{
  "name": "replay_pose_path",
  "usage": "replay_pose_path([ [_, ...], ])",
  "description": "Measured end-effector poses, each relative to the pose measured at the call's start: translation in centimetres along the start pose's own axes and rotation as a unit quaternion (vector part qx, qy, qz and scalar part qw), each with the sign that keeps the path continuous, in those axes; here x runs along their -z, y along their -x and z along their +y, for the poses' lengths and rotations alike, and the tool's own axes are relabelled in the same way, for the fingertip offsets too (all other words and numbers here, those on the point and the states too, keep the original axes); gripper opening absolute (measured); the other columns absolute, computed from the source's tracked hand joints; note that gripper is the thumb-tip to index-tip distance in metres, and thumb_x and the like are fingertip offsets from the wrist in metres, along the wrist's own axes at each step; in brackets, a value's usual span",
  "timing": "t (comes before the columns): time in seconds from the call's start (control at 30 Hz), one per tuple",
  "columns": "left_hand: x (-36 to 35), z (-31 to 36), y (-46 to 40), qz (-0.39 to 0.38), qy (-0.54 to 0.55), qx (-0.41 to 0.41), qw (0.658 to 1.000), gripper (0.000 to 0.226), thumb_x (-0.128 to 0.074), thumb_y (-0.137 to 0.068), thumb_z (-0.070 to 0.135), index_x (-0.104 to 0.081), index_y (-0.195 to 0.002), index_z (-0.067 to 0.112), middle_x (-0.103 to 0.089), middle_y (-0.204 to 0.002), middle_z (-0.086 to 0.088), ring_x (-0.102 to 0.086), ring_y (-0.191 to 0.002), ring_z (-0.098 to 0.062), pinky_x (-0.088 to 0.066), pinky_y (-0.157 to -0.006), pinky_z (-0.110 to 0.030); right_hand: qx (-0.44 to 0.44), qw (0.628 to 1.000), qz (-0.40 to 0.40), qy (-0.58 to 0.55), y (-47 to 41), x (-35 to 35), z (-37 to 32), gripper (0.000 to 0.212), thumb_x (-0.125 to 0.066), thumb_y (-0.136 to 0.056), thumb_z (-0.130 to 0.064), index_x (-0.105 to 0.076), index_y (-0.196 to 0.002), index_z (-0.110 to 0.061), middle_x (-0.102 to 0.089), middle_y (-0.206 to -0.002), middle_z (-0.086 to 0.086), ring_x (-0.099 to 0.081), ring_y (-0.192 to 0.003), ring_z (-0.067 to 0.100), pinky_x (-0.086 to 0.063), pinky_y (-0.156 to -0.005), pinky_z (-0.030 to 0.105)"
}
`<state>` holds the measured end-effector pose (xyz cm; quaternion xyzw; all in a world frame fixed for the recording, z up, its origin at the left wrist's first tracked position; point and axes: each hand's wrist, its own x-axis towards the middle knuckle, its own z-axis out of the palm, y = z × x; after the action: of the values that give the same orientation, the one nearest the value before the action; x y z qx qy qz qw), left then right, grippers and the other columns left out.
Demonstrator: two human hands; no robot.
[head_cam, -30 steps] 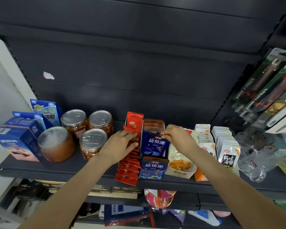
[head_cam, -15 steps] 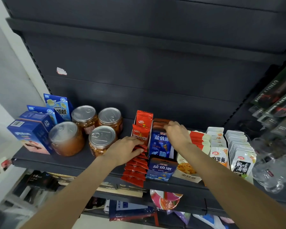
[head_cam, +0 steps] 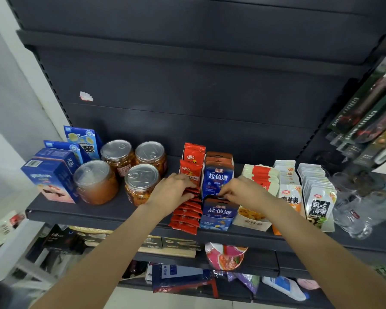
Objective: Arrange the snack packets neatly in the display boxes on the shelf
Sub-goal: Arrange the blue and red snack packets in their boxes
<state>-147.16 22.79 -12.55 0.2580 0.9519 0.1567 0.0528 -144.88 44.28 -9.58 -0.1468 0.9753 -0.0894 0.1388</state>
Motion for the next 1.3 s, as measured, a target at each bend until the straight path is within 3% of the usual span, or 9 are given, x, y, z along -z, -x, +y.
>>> replay_pose_path([
  [0.23,-0.1,-0.1,0.2,0.006,0.05,0.015,0.999,0.037,-0.058,-0.092,0.03,-0.055,-0.128,0.026,-0.051,-0.136,0.004,-0.043,-0.126,-0.014,-0.038,-0.106,-0.035,-0.044,0.988,0.108,-0.1,0.8,0.3,0.0,0.023,-0.057,-0.092,-0.018,-0.066,-0.113,-0.02,-0.066,-0.112,0.002,-0.059,-0.1,0.01,-0.053,-0.078,0.028],
  [0.4,-0.4,-0.3,-0.5,0.018,0.101,0.03,0.994,0.031,-0.059,-0.09,0.034,-0.06,-0.121,0.028,-0.055,-0.129,0.004,-0.048,-0.121,-0.015,-0.044,-0.101,-0.04,-0.041,0.964,0.22,-0.146,1.6,3.2,0.2,0.02,-0.058,-0.091,-0.011,-0.071,-0.106,-0.016,-0.069,-0.103,0.0,-0.055,-0.086,0.006,-0.038,-0.065,0.013],
  [0.57,-0.5,-0.2,-1.2,0.001,0.113,0.036,0.993,0.029,-0.057,-0.091,0.037,-0.06,-0.119,0.03,-0.057,-0.127,0.005,-0.05,-0.119,-0.015,-0.046,-0.098,-0.041,-0.051,0.963,0.208,-0.161,1.4,3.3,0.3,0.021,-0.054,-0.094,-0.012,-0.068,-0.109,-0.016,-0.066,-0.111,0.002,-0.054,-0.096,0.007,-0.036,-0.06,0.008],
  [0.73,0.2,0.2,-1.9,0.03,0.191,0.03,0.981,0.027,-0.055,-0.093,0.033,-0.062,-0.117,0.024,-0.062,-0.12,0.003,-0.056,-0.111,-0.012,-0.049,-0.095,-0.038,-0.044,0.918,0.322,-0.228,2.1,4.8,0.5,0.015,-0.055,-0.093,-0.011,-0.067,-0.098,-0.017,-0.067,-0.094,-0.005,-0.058,-0.089,0.006,-0.042,-0.066,0.012],
  [0.8,1.1,0.9,-2.0,0.034,0.258,0.038,0.965,0.026,-0.051,-0.096,0.03,-0.06,-0.118,0.02,-0.067,-0.108,0.001,-0.061,-0.097,-0.005,-0.051,-0.088,-0.029,-0.036,0.895,0.357,-0.266,2.3,5.7,0.7,0.017,-0.056,-0.091,-0.007,-0.065,-0.089,-0.022,-0.065,-0.086,-0.011,-0.059,-0.085,0.006,-0.045,-0.069,0.017],
  [0.9,2.3,2.1,-2.3,0.027,0.456,0.096,0.884,0.023,-0.044,-0.099,0.03,-0.059,-0.112,0.017,-0.066,-0.08,0.002,-0.056,-0.061,-0.002,-0.045,-0.057,-0.015,-0.024,0.874,0.371,-0.313,2.3,6.4,1.1,0.018,-0.056,-0.091,-0.006,-0.064,-0.087,-0.022,-0.065,-0.084,-0.011,-0.062,-0.085,0.006,-0.048,-0.07,0.021],
  [1.07,3.7,1.8,-2.9,-0.016,0.724,0.223,0.653,0.021,-0.056,-0.094,0.027,-0.061,-0.099,0.008,-0.071,-0.092,-0.012,-0.068,-0.083,-0.018,-0.056,-0.073,-0.029,-0.004,0.832,0.372,-0.413,2.5,6.5,1.4,0.021,-0.056,-0.091,-0.005,-0.065,-0.087,-0.023,-0.068,-0.086,-0.009,-0.063,-0.084,0.001,-0.049,-0.068,0.01],
  [1.2,4.3,1.6,-2.9,-0.033,0.769,0.259,0.583,0.017,-0.06,-0.088,0.005,-0.062,-0.105,0.001,-0.07,-0.098,-0.015,-0.069,-0.083,-0.017,-0.058,-0.075,-0.03,0.012,0.832,0.382,-0.402,2.9,6.4,1.1,0.023,-0.058,-0.089,-0.002,-0.069,-0.09,-0.022,-0.067,-0.093,-0.012,-0.06,-0.088,-0.01,-0.043,-0.076,0.003],
  [1.3,4.5,1.9,-2.6,-0.025,0.785,0.242,0.569,0.024,-0.053,-0.09,-0.005,-0.063,-0.109,0.004,-0.069,-0.099,-0.016,-0.069,-0.081,-0.016,-0.058,-0.073,-0.028,0.001,0.82,0.408,-0.401,2.9,5.8,1.4,0.023,-0.059,-0.088,-0.003,-0.071,-0.092,-0.021,-0.063,-0.107,-0.007,-0.057,-0.104,0.001,-0.044,-0.084,0.008],
])
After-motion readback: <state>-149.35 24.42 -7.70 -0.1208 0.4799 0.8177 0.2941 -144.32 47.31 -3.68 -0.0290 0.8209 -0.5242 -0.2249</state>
